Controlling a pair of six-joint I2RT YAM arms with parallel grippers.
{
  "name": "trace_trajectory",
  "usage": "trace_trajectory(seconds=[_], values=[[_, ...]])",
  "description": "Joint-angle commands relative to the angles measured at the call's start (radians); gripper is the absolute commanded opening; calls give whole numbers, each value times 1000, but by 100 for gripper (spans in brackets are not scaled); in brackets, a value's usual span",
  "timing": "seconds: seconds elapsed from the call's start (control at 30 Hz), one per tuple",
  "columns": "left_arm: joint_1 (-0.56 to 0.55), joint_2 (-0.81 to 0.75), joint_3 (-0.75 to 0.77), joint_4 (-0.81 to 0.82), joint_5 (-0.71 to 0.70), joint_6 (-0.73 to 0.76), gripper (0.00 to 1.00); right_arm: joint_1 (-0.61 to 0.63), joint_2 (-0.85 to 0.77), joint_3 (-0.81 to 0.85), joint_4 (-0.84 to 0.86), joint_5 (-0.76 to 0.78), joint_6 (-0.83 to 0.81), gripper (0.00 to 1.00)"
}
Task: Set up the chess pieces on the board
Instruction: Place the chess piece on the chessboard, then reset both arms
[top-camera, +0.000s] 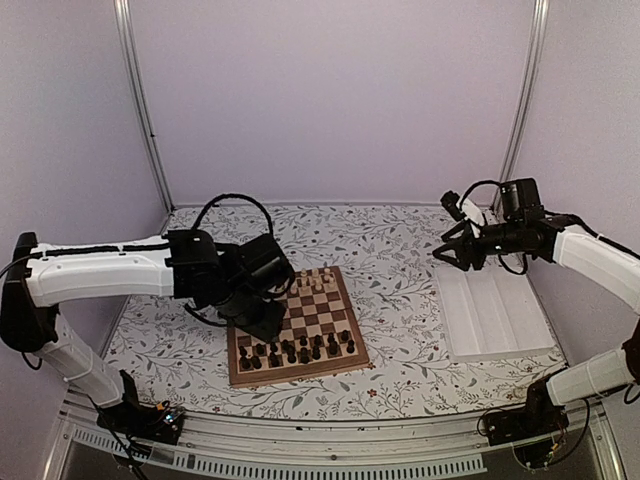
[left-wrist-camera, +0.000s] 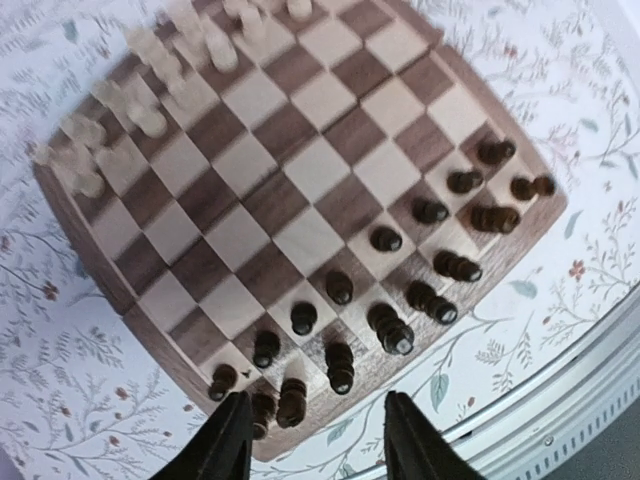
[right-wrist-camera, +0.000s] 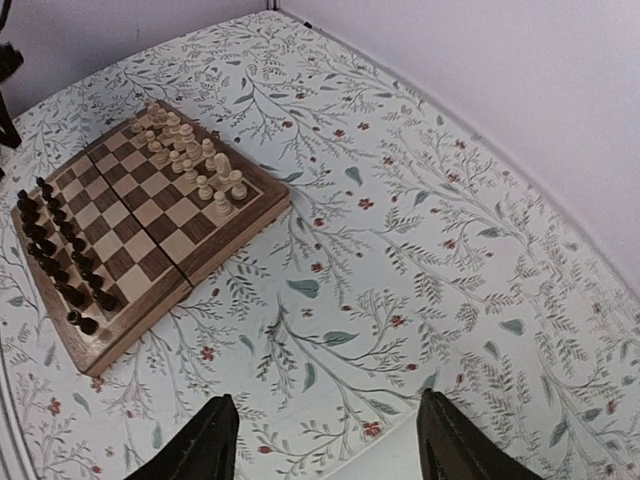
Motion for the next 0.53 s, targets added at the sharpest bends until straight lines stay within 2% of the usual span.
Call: trace_trajectory(seconds=[0.0,0.03,0.07,0.2,0.3,0.43,0.5], values=[[44,-80,150,-77,-235,161,52,-92,-98,94,58,147,142,93],[67,-95,160,-39,-276,218,57,-124,-111,112,65,154,190,98],[102,-109,161,5,-299,278,61,-147,-121,127,68,177,220,99],[291,-164,147,235,-242,452,83,-159,-124,188,32,262,345,99],[372,-199,105,411,-200,541,90,-159,-142,197,21,266,400,99],[395,-232,17,609,-194,618,99,-160,-219,120,101,266,412,99],[399,-232,-14,660,-190,622,99,-159,-246,106,119,273,430,99]])
